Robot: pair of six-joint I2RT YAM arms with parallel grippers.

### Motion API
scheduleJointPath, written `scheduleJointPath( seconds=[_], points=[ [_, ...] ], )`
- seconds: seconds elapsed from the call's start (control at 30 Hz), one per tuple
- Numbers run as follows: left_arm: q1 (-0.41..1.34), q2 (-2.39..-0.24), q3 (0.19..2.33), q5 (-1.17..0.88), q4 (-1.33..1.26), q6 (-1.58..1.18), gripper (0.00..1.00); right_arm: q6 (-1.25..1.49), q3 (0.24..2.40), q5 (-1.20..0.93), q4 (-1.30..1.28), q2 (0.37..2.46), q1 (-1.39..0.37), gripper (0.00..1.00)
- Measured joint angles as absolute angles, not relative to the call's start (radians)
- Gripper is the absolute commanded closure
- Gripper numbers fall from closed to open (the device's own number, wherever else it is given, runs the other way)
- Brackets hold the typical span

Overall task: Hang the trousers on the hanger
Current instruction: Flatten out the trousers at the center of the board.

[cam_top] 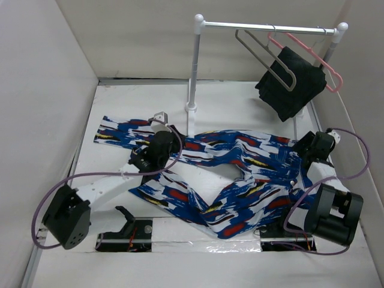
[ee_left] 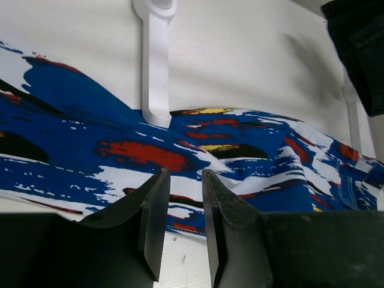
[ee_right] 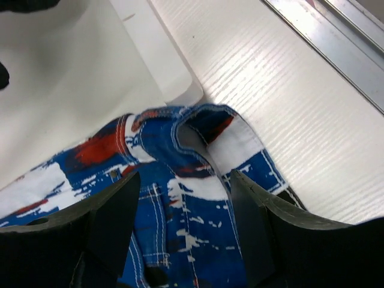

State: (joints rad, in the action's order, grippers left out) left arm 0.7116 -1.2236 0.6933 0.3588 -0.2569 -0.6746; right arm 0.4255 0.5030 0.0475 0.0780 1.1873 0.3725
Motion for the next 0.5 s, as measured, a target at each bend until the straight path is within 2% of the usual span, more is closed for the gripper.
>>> scheduleJointPath(
  seconds=[0.23, 0.37, 0.4, 0.43, 0.47, 0.5],
  points=[
    [0.728, -0.997, 0.581, 0.340, -0.310, -0.548, 0.72, 0.406, 0.636, 0.032, 0.052, 1.308, 0.412, 0.34],
    [0.733, -0.935, 0.532, 0.348, -0.332, -0.510, 0.72, 0.381, 0.700, 0.004, 0.049, 1.407, 0.434, 0.41],
    [0.733, -0.929, 0.525, 0.348, -0.331, -0.505, 0.72, 0.378, 0.706, -0.005, 0.044, 1.428, 0.437, 0.44],
    [0.733, -0.927, 0.523, 0.347, -0.330, -0.503, 0.72, 0.376, 0.706, -0.013, 0.039, 1.442, 0.437, 0.56],
    [0.733, -0.927, 0.523, 0.346, -0.330, -0.501, 0.72, 0.369, 0.706, -0.020, 0.031, 1.452, 0.437, 0.61],
    [0.733, -0.927, 0.523, 0.344, -0.331, -0.500, 0.72, 0.368, 0.707, -0.027, 0.026, 1.459, 0.437, 0.71]
  ],
)
